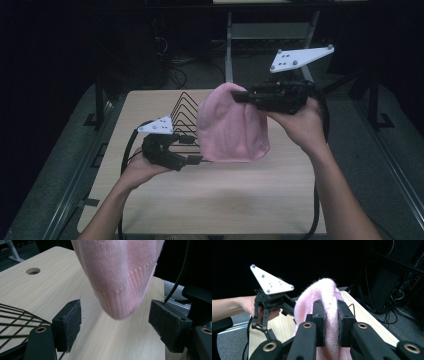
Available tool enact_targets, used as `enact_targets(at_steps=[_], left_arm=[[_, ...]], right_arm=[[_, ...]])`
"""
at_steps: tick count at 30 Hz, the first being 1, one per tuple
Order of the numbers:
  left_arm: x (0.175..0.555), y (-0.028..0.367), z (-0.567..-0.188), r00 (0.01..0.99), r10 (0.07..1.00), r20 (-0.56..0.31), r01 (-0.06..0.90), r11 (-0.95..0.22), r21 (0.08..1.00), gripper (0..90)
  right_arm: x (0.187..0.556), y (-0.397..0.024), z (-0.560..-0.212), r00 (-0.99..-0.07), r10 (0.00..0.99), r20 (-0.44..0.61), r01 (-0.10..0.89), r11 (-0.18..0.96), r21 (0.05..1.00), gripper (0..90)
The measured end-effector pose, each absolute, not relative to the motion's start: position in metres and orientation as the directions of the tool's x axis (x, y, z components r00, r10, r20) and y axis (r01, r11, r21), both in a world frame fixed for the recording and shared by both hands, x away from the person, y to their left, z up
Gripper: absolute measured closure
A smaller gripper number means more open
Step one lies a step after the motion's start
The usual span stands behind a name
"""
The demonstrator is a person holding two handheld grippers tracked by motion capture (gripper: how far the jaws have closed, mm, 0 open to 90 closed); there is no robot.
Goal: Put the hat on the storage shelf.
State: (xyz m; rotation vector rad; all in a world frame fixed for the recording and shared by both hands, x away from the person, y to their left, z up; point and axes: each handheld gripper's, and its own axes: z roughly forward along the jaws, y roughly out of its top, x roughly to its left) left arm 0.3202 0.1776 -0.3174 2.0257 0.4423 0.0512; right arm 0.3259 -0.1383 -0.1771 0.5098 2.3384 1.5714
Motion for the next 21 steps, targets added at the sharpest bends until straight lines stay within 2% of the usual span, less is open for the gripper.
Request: enact_targets(at_steps=[4, 7, 12, 15, 17, 21], left_arm=[[0.329, 0.178, -0.319, 0.935, 0.292, -0.201, 0.311, -0.401, 0.862, 28.6], [0.334, 0.178, -0.320, 0.936, 0.263, -0.234, 0.326, -0.397, 0.858, 35.3], [0.335, 0.181, -0.318, 0.946, 0.234, -0.227, 0.305, -0.394, 0.867, 61.5], [0.335, 0.184, -0.314, 0.952, 0.236, -0.193, 0.278, -0.409, 0.869, 77.6], [0.338, 0.186, -0.312, 0.953, 0.244, -0.181, 0.272, -0.422, 0.865, 81.2], [0.347, 0.190, -0.305, 0.949, 0.275, -0.157, 0.272, -0.454, 0.849, 82.0]], right_arm=[[0.327, -0.134, -0.175, -0.903, 0.429, -0.032, 0.129, 0.340, 0.932, 79.4], [0.328, -0.130, -0.174, -0.906, 0.422, -0.033, 0.121, 0.335, 0.935, 79.4], [0.331, -0.124, -0.174, -0.909, 0.414, -0.039, 0.112, 0.333, 0.936, 79.3], [0.333, -0.123, -0.175, -0.909, 0.415, -0.042, 0.108, 0.329, 0.938, 79.3], [0.334, -0.122, -0.174, -0.905, 0.422, -0.052, 0.103, 0.335, 0.937, 79.3], [0.340, -0.119, -0.174, -0.892, 0.446, -0.074, 0.097, 0.350, 0.932, 79.3]])
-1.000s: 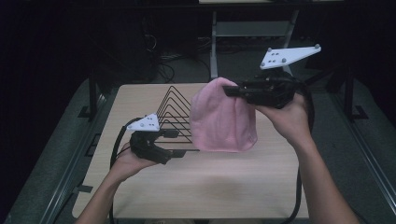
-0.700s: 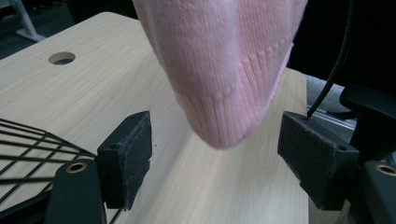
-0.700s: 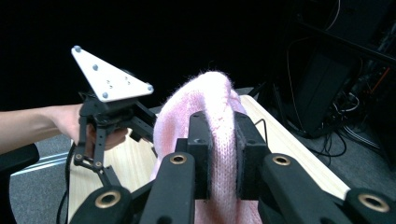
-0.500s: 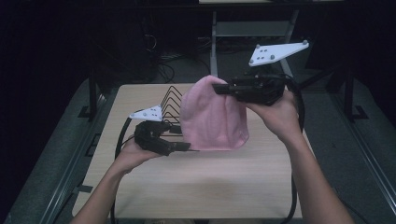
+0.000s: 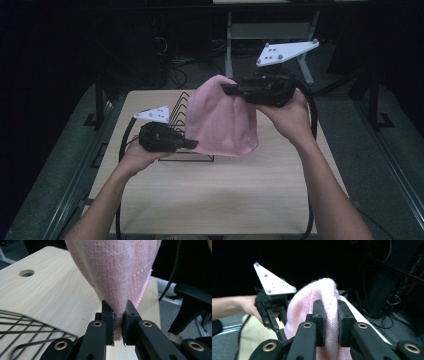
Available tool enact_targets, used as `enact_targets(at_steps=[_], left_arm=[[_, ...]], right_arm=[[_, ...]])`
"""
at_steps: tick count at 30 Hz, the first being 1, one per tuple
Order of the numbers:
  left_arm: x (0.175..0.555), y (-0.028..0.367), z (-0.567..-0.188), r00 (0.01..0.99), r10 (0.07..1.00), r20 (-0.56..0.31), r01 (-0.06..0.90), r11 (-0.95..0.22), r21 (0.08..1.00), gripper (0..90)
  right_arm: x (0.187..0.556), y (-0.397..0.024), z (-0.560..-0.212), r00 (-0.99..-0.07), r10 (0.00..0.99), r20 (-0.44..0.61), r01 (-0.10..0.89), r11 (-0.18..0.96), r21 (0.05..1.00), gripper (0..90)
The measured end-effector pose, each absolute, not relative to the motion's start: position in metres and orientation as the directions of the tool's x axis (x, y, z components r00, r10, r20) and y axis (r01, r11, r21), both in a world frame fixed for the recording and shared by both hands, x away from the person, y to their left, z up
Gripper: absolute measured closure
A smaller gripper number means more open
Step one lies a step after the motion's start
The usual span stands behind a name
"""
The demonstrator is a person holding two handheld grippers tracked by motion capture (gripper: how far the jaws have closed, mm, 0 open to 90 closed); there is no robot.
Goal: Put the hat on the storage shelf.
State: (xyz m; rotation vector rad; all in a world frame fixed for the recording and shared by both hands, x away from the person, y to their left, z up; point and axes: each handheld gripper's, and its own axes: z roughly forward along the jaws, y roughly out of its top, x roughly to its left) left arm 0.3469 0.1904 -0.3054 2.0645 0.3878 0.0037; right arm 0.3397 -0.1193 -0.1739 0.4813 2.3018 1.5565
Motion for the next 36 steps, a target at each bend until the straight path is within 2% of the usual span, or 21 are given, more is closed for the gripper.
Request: enact_targets(at_steps=[7, 17, 24, 36], left_arm=[[0.363, 0.205, -0.290, 0.933, 0.343, -0.106, 0.269, -0.473, 0.839, 82.1], [0.390, 0.224, -0.284, 0.884, 0.458, -0.099, 0.338, -0.477, 0.811, 82.3], [0.403, 0.229, -0.292, 0.870, 0.480, -0.116, 0.374, -0.486, 0.790, 82.3], [0.408, 0.226, -0.303, 0.866, 0.493, -0.085, 0.383, -0.545, 0.746, 82.3]], right_arm=[[0.353, -0.113, -0.174, -0.876, 0.476, -0.077, 0.094, 0.324, 0.941, 79.3], [0.373, -0.097, -0.178, -0.856, 0.508, -0.095, 0.086, 0.322, 0.943, 79.1], [0.387, -0.091, -0.191, -0.847, 0.525, -0.082, 0.111, 0.326, 0.939, 79.1], [0.399, -0.085, -0.206, -0.853, 0.518, -0.060, 0.137, 0.333, 0.933, 79.0]])
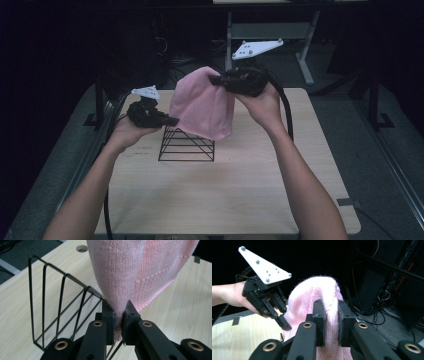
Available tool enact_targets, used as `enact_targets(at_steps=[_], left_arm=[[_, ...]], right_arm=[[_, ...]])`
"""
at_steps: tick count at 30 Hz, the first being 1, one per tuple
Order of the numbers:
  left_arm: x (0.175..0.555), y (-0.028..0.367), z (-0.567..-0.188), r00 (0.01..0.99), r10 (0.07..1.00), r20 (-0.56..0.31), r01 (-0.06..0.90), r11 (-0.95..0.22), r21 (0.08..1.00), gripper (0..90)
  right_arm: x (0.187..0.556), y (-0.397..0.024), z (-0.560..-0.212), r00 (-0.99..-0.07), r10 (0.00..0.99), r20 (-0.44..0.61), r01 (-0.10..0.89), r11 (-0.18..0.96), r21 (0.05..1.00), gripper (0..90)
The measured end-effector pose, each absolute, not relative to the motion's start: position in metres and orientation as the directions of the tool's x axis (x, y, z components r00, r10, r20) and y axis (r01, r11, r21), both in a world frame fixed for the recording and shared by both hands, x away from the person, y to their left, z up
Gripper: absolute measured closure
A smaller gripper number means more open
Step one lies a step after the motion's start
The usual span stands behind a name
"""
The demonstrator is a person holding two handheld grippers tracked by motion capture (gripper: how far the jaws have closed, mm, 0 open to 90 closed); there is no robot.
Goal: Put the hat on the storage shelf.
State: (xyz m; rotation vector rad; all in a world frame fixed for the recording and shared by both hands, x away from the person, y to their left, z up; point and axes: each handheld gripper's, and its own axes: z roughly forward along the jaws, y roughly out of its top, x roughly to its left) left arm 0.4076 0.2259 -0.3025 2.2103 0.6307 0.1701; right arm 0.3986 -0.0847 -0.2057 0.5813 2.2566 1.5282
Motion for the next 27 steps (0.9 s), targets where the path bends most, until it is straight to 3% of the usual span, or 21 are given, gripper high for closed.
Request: enact_targets(at_steps=[15, 27], left_arm=[[0.397, 0.247, -0.315, 0.855, 0.518, -0.033, 0.388, -0.596, 0.703, 82.2], [0.396, 0.263, -0.331, 0.829, 0.557, -0.055, 0.434, -0.577, 0.692, 82.2]], right_arm=[[0.396, -0.061, -0.216, -0.896, 0.440, -0.064, 0.124, 0.386, 0.914, 78.7], [0.400, -0.041, -0.226, -0.918, 0.392, -0.059, 0.120, 0.418, 0.900, 78.4]])
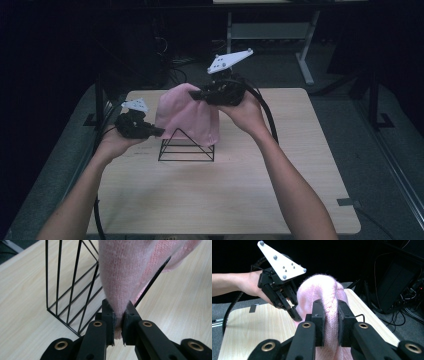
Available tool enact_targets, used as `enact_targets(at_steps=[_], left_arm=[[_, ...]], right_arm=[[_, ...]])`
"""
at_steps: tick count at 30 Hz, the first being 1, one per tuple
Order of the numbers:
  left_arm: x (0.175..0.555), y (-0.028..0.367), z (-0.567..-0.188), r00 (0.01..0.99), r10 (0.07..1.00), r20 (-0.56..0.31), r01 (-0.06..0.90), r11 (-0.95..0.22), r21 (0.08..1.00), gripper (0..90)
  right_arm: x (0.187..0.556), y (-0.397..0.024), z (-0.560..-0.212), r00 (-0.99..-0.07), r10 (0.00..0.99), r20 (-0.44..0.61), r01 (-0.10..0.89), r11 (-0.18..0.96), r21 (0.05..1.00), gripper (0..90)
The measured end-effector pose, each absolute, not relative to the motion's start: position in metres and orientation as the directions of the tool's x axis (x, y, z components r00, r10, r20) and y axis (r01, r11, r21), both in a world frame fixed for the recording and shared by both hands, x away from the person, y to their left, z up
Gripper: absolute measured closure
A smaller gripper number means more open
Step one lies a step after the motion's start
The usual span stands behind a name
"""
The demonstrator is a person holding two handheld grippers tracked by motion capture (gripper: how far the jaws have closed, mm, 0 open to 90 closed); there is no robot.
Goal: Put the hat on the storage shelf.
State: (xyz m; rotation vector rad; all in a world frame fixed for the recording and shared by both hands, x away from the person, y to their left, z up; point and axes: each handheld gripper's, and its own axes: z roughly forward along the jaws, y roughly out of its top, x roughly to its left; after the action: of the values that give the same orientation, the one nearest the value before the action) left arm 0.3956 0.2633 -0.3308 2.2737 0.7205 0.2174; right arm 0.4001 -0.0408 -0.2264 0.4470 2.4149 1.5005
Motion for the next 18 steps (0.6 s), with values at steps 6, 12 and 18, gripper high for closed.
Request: enact_targets(at_steps=[6, 12, 18], left_arm=[[0.396, 0.268, -0.341, 0.823, 0.565, -0.062, 0.453, -0.586, 0.671, 82.1], [0.395, 0.270, -0.351, 0.814, 0.577, -0.070, 0.473, -0.588, 0.656, 82.1], [0.395, 0.269, -0.360, 0.812, 0.580, -0.055, 0.479, -0.611, 0.630, 82.0]], right_arm=[[0.404, -0.033, -0.233, -0.925, 0.376, -0.049, 0.130, 0.437, 0.890, 78.4], [0.406, -0.028, -0.243, -0.931, 0.365, -0.035, 0.148, 0.460, 0.875, 78.5], [0.408, -0.021, -0.249, -0.936, 0.351, -0.025, 0.158, 0.483, 0.861, 78.1]])
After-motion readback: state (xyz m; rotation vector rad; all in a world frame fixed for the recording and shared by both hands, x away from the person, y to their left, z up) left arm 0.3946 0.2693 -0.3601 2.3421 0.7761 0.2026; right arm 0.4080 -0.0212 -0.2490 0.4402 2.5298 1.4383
